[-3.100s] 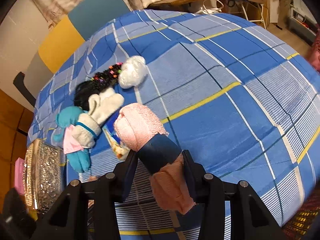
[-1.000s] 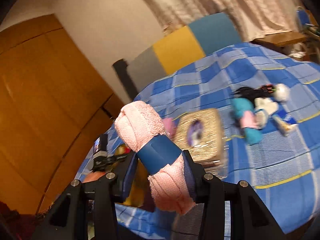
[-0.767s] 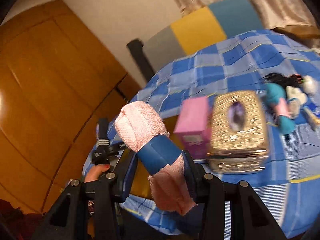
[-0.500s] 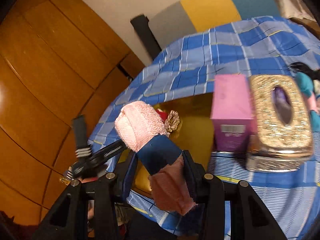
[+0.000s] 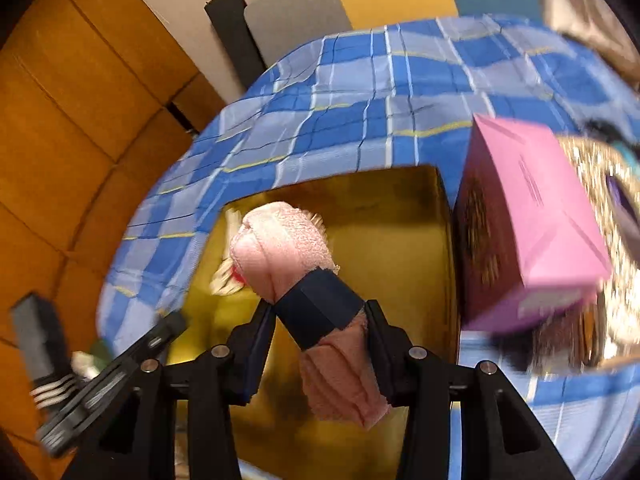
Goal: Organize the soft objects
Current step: 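Carry the pink sock into the gold tray and open the right tool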
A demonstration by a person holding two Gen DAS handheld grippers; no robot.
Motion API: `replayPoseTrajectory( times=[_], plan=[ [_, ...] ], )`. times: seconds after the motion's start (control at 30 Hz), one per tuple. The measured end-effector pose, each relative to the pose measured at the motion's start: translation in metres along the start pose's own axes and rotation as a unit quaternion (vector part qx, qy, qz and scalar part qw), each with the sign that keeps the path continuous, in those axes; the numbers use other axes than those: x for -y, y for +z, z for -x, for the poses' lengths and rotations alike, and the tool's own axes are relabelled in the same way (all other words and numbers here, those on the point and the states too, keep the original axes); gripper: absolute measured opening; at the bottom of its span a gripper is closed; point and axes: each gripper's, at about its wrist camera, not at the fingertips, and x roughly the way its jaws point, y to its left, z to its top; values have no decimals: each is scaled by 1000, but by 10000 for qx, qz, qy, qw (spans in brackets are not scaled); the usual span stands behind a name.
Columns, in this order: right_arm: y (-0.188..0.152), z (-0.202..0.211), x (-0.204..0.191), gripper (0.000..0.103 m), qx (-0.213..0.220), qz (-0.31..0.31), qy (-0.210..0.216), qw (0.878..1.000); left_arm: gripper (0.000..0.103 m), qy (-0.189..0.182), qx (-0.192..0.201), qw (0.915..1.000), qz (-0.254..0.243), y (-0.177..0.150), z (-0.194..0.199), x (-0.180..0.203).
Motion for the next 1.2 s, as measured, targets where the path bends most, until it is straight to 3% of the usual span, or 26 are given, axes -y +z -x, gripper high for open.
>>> replayPoseTrajectory(
  times=[0.17, 0.6, 0.7, 1.2],
  plan=[
    [17, -29, -3, 46, -41, -60, -448, 9990, 44, -22, 58, 10000, 8, 3, 5, 0],
    [32, -76, 1, 48, -68, -202, -1079, 9939, 43, -27, 28, 9999, 104, 4, 7, -4],
    [36, -80, -1, 57, 12, -80, -1317, 9913, 43, -23, 28, 9999, 103, 3, 7, -4],
    [7, -14, -20, 61, 335, 385, -661, 9965, 44, -81, -46, 9999, 63, -2, 3, 3]
  ],
)
